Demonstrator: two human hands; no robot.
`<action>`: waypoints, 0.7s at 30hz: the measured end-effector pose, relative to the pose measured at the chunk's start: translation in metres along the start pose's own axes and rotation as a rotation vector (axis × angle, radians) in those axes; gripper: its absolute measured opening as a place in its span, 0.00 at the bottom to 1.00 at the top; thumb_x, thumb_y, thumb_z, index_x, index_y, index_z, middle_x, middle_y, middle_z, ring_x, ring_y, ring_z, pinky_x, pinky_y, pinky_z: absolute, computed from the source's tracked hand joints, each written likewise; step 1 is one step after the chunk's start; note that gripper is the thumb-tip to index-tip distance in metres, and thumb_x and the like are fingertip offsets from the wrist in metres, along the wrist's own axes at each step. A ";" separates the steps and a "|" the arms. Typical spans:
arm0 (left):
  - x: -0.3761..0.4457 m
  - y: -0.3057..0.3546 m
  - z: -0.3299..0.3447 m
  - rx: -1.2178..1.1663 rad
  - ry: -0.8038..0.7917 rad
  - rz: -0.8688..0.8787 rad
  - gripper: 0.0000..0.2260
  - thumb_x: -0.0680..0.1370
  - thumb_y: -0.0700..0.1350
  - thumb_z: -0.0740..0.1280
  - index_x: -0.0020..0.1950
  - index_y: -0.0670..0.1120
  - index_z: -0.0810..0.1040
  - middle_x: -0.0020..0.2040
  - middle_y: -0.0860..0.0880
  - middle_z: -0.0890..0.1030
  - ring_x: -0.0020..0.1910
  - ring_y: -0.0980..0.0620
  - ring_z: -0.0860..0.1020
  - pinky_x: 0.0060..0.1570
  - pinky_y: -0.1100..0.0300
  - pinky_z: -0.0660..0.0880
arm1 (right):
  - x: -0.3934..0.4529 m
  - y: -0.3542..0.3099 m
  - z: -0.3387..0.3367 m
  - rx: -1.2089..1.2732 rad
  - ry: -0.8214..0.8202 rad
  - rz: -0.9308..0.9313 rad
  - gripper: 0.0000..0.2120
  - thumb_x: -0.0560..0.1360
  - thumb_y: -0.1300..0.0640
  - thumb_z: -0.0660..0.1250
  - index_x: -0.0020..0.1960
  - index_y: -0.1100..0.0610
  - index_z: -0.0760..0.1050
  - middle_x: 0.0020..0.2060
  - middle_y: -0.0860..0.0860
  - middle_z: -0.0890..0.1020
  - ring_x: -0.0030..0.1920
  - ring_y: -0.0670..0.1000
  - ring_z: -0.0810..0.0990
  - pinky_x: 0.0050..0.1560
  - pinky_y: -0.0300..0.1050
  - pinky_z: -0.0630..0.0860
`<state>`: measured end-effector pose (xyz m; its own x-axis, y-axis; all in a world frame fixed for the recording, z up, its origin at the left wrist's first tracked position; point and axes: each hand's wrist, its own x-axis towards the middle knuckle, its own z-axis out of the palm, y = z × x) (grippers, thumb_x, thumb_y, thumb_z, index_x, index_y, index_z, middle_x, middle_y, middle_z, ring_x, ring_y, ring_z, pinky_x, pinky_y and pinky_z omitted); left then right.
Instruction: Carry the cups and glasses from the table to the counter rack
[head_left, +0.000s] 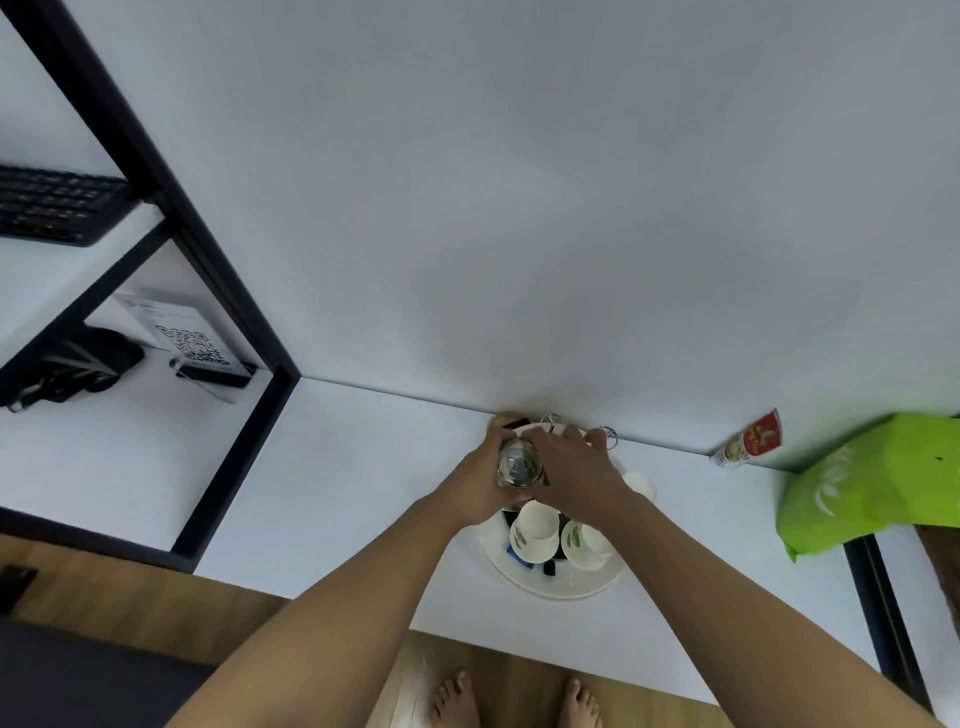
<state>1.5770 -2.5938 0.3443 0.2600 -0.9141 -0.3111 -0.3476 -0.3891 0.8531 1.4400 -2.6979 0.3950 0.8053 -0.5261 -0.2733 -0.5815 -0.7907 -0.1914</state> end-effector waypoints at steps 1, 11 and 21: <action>0.001 -0.001 0.001 -0.001 0.003 -0.003 0.35 0.72 0.45 0.80 0.72 0.49 0.64 0.61 0.52 0.79 0.58 0.52 0.80 0.57 0.64 0.76 | 0.002 -0.001 0.001 -0.019 -0.011 0.009 0.33 0.74 0.37 0.68 0.74 0.48 0.63 0.64 0.46 0.78 0.67 0.54 0.70 0.67 0.57 0.58; 0.004 -0.012 0.012 0.000 0.013 -0.030 0.33 0.74 0.40 0.79 0.74 0.44 0.66 0.64 0.48 0.79 0.59 0.52 0.78 0.51 0.78 0.71 | 0.012 -0.004 0.013 -0.189 -0.056 0.046 0.22 0.77 0.42 0.65 0.66 0.51 0.68 0.57 0.49 0.81 0.65 0.57 0.72 0.68 0.61 0.56; 0.001 -0.011 0.014 -0.006 0.057 -0.038 0.35 0.75 0.39 0.78 0.77 0.43 0.65 0.69 0.46 0.77 0.65 0.50 0.77 0.61 0.69 0.71 | 0.012 -0.005 0.015 -0.197 -0.070 0.067 0.18 0.80 0.47 0.61 0.69 0.49 0.68 0.57 0.47 0.81 0.65 0.57 0.71 0.69 0.62 0.55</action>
<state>1.5686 -2.5918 0.3291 0.3237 -0.8906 -0.3194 -0.3308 -0.4228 0.8437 1.4508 -2.6954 0.3786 0.7514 -0.5624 -0.3451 -0.5945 -0.8040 0.0159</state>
